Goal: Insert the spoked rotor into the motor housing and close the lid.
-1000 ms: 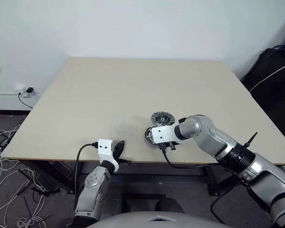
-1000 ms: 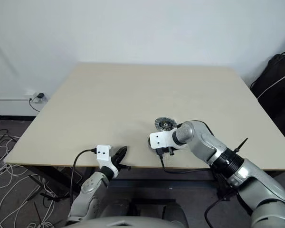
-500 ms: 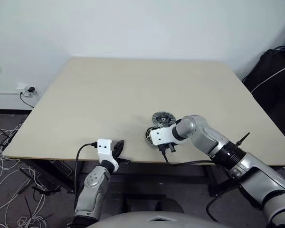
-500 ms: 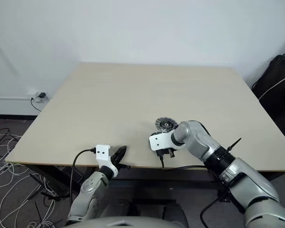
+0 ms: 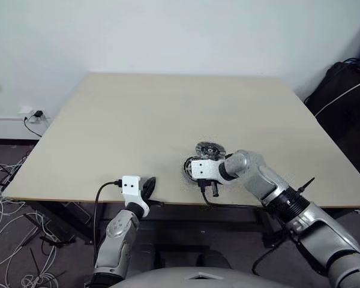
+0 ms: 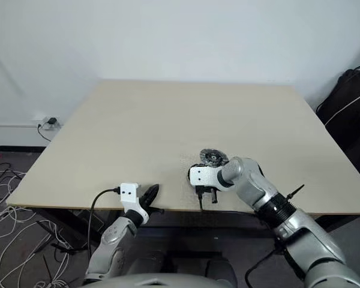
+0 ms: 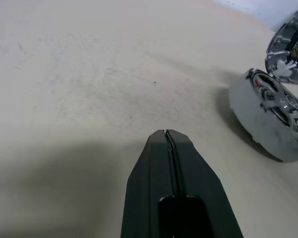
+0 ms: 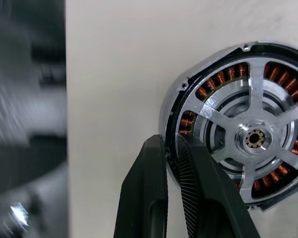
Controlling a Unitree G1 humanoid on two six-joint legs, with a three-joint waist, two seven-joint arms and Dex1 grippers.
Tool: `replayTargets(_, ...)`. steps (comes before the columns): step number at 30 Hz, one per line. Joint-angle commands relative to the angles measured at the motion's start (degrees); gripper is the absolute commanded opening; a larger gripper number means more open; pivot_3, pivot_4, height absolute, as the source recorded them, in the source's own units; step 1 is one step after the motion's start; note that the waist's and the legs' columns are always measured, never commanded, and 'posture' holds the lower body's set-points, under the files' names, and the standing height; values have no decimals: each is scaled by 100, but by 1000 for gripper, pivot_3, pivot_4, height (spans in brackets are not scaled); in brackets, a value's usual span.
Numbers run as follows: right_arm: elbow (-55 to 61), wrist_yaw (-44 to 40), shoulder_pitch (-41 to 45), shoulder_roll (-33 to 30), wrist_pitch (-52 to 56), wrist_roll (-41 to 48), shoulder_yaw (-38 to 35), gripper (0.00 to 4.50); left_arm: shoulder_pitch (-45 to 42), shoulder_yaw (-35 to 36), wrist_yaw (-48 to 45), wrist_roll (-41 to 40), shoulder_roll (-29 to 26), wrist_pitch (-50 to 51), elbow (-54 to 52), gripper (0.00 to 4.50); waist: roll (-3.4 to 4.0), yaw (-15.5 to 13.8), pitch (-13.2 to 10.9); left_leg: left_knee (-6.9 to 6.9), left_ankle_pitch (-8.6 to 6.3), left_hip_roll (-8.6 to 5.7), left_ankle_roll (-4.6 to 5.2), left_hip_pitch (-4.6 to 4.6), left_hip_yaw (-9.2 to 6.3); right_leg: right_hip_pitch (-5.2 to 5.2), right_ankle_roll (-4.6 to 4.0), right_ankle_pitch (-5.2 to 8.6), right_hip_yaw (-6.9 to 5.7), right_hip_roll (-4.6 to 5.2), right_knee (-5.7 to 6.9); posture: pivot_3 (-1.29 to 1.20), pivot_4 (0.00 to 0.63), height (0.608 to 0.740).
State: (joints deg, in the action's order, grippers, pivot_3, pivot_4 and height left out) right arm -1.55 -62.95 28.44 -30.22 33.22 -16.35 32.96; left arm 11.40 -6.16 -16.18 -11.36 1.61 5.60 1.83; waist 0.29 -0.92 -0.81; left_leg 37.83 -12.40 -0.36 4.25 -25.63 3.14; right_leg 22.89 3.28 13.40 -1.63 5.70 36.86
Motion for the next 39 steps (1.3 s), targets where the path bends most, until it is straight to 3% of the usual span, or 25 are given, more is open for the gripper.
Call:
replayTargets(1,956,420,-89,432,1368,298,-625,85,-33,-36,2,4,48,-121,-55,0,1,-1,0,-1,0,0,0,-3,0,5,-2,1,3,0,0,0,0,740)
replayTargets(8,1839,1410,-432,1248,3738,574,-1063,85,-25,-83,-26,11,94,-94,-17,0,4,-52,0,-6,-1,-8,0,-14,0,15,-6,3,-2,21,2,0,0,740)
replayTargets(14,2153,1885,-213,1386,4663,1089,-1282,85,-41,-95,-38,11,99,-76,-2,0,5,-45,0,-11,-2,-11,2,-14,6,19,2,-1,-50,50,1,0,0,740)
replayTargets(21,1466,2603,91,1877,4898,1502,-1618,85,-28,-67,-34,-32,168,-102,30,0,6,0,-1,-18,0,-10,0,-16,8,24,1,-1,-51,42,0,0,0,740)
replayTargets(31,172,3493,383,2426,4187,1775,-1797,45,-2,-27,-12,-23,176,-112,-14,0,7,23,-1,-20,0,-11,0,-15,9,24,2,-1,-49,15,0,0,0,740)
replayTargets(36,259,3722,370,2541,3921,1883,-1710,1629,30,-5,-9,-26,163,-116,-49,0,9,32,-1,-20,0,-9,-1,-15,9,25,2,-2,-48,14,2,0,0,740)
replayTargets(39,633,3601,314,2429,3744,2043,-1570,1629,30,2,-7,-26,158,-106,-63,0,11,42,-3,-23,0,-8,-1,-16,9,28,2,-1,-47,12,0,0,0,740)
